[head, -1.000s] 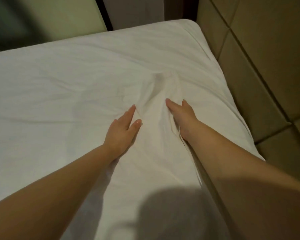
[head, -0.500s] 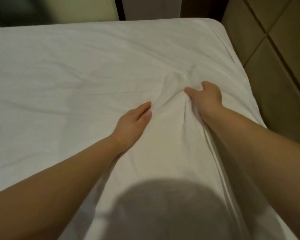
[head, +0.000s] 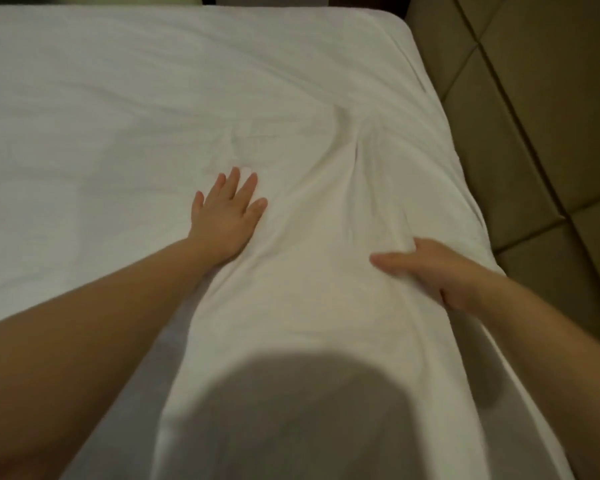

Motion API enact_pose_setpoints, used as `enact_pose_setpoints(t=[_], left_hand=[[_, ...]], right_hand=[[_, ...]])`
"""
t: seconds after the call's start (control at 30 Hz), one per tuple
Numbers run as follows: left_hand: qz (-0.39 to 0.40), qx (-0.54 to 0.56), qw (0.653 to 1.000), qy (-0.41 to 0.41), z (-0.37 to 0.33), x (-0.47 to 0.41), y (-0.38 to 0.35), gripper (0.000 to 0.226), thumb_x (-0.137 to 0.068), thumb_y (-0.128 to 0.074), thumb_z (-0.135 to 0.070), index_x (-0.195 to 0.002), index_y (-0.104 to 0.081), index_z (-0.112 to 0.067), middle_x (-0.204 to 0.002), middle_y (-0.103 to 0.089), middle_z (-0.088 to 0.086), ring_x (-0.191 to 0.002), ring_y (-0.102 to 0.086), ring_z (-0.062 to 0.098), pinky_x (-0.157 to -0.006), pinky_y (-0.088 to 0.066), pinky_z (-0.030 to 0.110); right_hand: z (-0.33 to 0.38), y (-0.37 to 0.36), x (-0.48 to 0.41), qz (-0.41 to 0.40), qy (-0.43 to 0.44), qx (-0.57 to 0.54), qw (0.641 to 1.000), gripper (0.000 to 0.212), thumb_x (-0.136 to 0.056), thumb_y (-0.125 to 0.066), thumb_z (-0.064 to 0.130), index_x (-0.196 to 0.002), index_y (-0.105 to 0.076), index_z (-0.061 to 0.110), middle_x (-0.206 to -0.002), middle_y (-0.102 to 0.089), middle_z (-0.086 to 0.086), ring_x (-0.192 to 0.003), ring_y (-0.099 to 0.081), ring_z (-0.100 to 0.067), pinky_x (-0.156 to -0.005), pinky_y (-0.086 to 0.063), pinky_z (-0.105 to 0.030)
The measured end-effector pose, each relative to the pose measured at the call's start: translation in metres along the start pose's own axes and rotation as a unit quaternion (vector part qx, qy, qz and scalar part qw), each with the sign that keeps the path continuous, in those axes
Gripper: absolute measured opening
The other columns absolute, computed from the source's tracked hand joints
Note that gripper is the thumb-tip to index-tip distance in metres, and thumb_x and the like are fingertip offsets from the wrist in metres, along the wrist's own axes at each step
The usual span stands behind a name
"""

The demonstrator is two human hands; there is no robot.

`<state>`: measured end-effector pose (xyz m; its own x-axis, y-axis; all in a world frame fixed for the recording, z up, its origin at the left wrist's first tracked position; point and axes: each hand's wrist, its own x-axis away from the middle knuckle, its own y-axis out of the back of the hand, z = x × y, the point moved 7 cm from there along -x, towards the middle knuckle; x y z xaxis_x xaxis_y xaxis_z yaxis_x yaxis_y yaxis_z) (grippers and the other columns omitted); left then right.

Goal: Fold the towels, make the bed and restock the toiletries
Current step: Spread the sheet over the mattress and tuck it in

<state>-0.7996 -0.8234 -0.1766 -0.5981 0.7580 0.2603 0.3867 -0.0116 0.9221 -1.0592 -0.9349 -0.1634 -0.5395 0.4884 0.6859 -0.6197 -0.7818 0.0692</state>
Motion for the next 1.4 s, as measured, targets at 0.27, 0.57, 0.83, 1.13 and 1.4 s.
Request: enact_pose_setpoints(t=[0.27,0.57,0.83,1.13,1.4], left_hand=[[0.028,0.217,0.975,-0.048,-0.06,0.168,-0.022,0.062,-0.098,-0.019,-0.056,-0.15,-0.022,-0.024,-0.159,-0.014,0.001,-0.146,-0.008,0.02,-0.119,-0.012,0.043],[0.17,0.737,0.615,0.223,-0.039,0.263,0.026,0.059,-0.084,-0.047,-0.058,-0.124,-0.058,-0.016,-0.126,-0.062,0.01,-0.116,-0.058,0.027,-0.104,-0.042,0.047],[0.046,0.768,0.618,0.161,0.143,0.292,0.119,0.05,-0.087,-0.06,-0.028,-0.135,-0.044,-0.023,-0.118,-0.064,0.006,-0.108,-0.063,0.018,-0.096,-0.05,0.036],[-0.022,0.815,0.528,0.236,0.471,0.357,0.146,0.036,-0.092,-0.05,-0.033,-0.123,-0.056,-0.017,-0.105,-0.066,0.005,-0.099,-0.062,0.016,-0.091,-0.05,0.034],[0.024,0.779,0.565,0.272,0.645,0.403,0.115,0.063,-0.085,-0.064,-0.04,-0.142,-0.036,-0.033,-0.133,-0.055,-0.002,-0.116,-0.057,0.021,-0.092,-0.052,0.044]], right_hand=[[-0.038,-0.037,0.101,0.03,0.026,0.046,0.998,0.033,-0.084,-0.068,0.009,-0.107,-0.056,0.028,-0.101,-0.066,0.012,-0.085,-0.064,-0.003,-0.066,-0.051,-0.015],[0.057,-0.179,0.145,0.074,0.097,0.093,0.988,0.021,-0.086,-0.058,-0.001,-0.083,-0.057,0.019,-0.079,-0.065,0.001,-0.068,-0.064,-0.009,-0.059,-0.054,-0.017],[0.109,-0.392,0.138,0.056,0.107,0.124,0.985,0.018,-0.082,-0.059,0.0,-0.085,-0.044,0.009,-0.073,-0.045,-0.005,-0.064,-0.048,-0.013,-0.052,-0.04,-0.019],[0.097,-0.75,0.107,0.15,0.129,0.234,0.952,0.093,-0.084,-0.058,0.003,-0.153,0.002,0.022,-0.142,-0.04,-0.01,-0.118,-0.048,-0.022,-0.084,-0.041,-0.023],[0.06,-0.93,0.065,0.114,0.136,0.344,0.922,0.101,-0.077,-0.065,0.009,-0.151,-0.001,0.03,-0.092,-0.061,-0.01,-0.086,-0.061,-0.027,-0.075,-0.049,-0.032]])
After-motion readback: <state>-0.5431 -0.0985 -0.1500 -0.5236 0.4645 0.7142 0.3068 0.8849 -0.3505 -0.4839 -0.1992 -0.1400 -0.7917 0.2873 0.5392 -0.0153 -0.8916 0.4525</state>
